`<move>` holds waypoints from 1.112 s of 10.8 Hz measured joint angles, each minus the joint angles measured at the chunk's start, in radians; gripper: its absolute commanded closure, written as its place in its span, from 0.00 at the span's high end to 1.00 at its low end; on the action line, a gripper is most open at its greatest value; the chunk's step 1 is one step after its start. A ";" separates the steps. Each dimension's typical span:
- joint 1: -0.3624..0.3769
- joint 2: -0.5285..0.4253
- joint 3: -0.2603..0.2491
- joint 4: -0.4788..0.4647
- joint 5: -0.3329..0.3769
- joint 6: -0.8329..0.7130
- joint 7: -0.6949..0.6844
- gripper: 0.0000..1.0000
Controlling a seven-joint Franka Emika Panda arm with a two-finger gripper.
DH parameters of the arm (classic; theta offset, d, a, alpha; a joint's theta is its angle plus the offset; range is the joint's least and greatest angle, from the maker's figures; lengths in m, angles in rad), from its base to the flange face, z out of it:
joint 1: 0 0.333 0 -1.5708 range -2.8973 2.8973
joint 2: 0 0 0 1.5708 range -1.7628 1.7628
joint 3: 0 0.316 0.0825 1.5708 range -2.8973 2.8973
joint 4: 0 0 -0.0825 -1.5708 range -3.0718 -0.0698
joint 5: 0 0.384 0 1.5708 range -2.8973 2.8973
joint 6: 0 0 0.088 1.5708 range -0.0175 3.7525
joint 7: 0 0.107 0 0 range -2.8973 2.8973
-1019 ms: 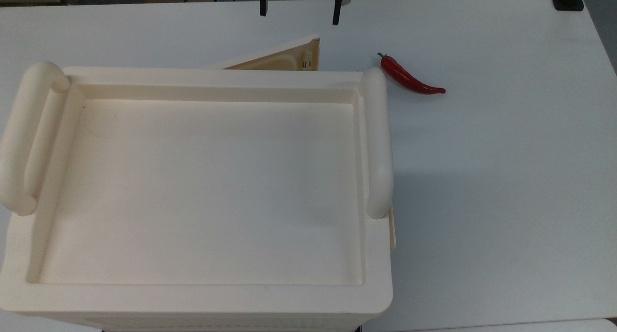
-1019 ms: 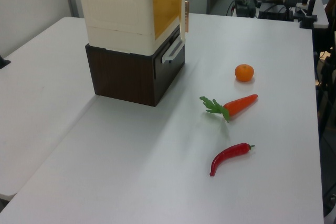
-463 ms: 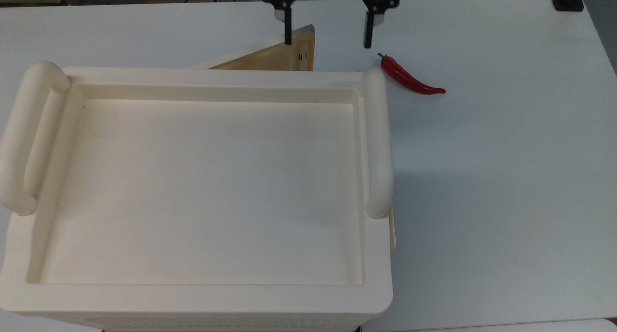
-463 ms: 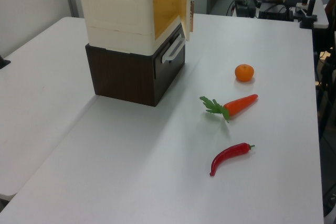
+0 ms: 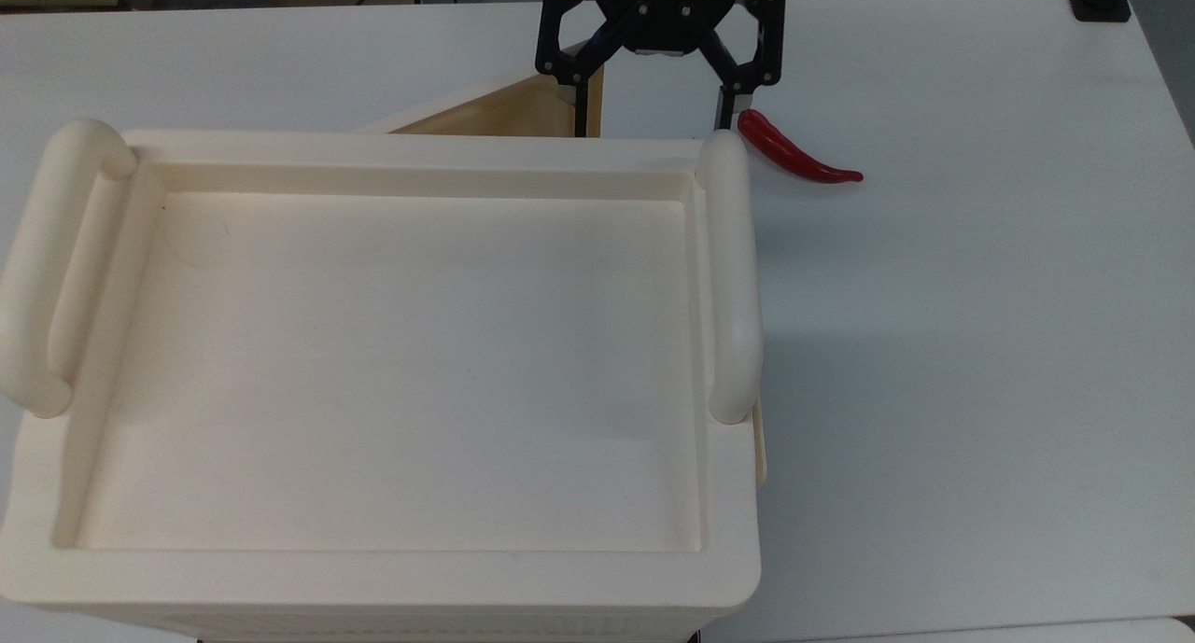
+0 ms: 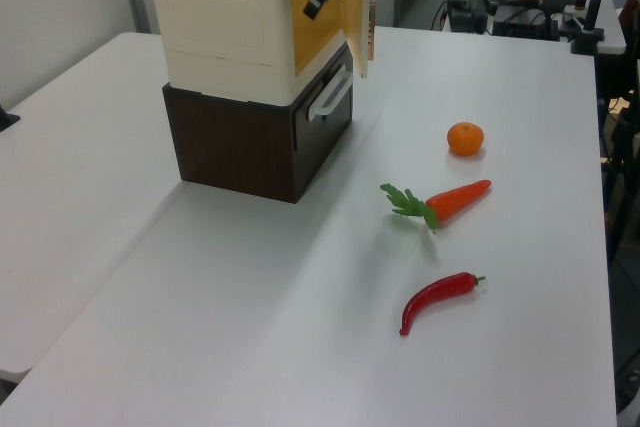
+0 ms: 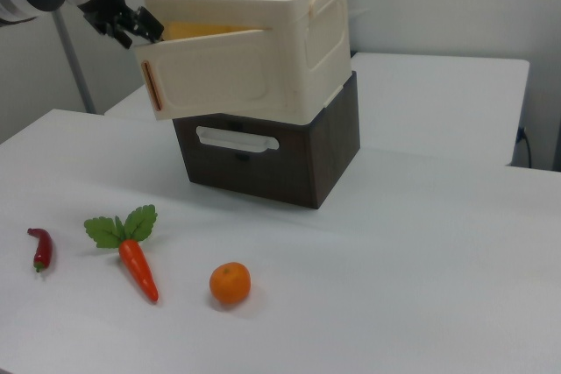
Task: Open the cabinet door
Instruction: 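Push the gripper against the door to swing it wide open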
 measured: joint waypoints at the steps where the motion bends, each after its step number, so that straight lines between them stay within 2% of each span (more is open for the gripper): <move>1: -0.001 -0.003 -0.001 0.001 -0.002 -0.060 0.000 1.00; 5: -0.007 -0.045 -0.013 0.004 -0.005 -0.258 -0.002 1.00; 12: -0.008 -0.076 -0.016 0.001 -0.005 -0.407 -0.009 1.00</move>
